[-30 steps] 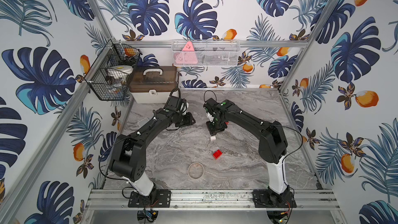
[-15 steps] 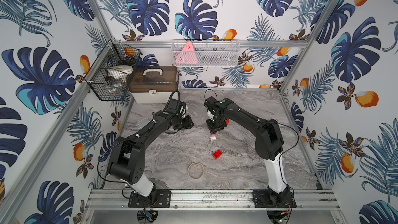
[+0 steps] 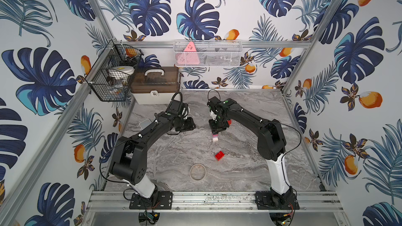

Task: Assemble the number 1 with lego
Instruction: Assemble the lego brick with the lego brick.

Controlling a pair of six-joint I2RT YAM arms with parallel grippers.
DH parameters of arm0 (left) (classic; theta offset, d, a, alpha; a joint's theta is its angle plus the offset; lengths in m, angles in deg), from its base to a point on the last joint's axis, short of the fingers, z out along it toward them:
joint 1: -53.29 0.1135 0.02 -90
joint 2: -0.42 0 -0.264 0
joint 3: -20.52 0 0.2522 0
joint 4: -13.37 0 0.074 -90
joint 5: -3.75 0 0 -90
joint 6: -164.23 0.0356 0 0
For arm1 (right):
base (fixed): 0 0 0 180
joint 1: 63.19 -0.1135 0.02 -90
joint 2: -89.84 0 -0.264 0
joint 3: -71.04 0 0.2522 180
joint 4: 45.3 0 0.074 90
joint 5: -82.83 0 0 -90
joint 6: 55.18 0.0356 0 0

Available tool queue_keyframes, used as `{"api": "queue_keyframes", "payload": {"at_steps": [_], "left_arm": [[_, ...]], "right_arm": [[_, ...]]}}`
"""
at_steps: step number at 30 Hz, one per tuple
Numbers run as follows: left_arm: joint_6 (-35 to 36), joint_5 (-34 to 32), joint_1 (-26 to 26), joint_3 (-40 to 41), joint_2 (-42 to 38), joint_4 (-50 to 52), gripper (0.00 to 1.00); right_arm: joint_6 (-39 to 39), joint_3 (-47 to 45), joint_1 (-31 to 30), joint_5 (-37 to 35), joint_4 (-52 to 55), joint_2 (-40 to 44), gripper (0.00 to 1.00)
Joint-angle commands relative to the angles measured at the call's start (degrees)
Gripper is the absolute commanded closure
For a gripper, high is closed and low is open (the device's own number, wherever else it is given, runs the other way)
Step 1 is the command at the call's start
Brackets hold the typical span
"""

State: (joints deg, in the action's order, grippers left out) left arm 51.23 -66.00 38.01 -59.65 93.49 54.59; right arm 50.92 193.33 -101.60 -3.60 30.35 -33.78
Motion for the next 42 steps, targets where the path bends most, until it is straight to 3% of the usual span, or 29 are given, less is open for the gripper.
{"api": "queue_keyframes", "payload": {"at_steps": [1, 11, 21, 29, 33, 38, 42], "left_arm": [[0.58, -0.04, 0.0, -0.45, 0.26, 0.04, 0.59], [0.7, -0.39, 0.0, -0.39, -0.16, 0.13, 0.59], [0.69, -0.56, 0.0, -0.36, -0.21, 0.22, 0.59], [0.83, -1.22, 0.0, -0.37, -0.32, 0.44, 0.59], [0.73, -1.77, 0.02, -0.25, -0.5, 0.3, 0.59], [0.59, -3.53, 0.0, 0.1, -1.11, 0.33, 0.54], [0.44, -4.91, 0.0, 0.35, -1.58, 0.3, 0.5]], "right_arm": [[0.82, 0.5, -0.17, 0.38, 0.81, -0.38, 0.75], [0.62, -0.33, -0.43, -2.24, 1.69, -1.86, 0.76], [-0.19, -0.38, -1.48, -5.49, 4.02, -4.04, 0.86], [0.57, -0.34, -1.94, -3.84, 5.45, -5.73, 0.85], [1.56, 2.81, -2.04, -3.9, 6.26, -3.45, 0.75], [3.46, 8.97, -2.61, -3.93, 8.3, -0.31, 0.4], [6.07, 6.3, -2.98, -4.34, 6.67, 6.98, 0.33]]}}
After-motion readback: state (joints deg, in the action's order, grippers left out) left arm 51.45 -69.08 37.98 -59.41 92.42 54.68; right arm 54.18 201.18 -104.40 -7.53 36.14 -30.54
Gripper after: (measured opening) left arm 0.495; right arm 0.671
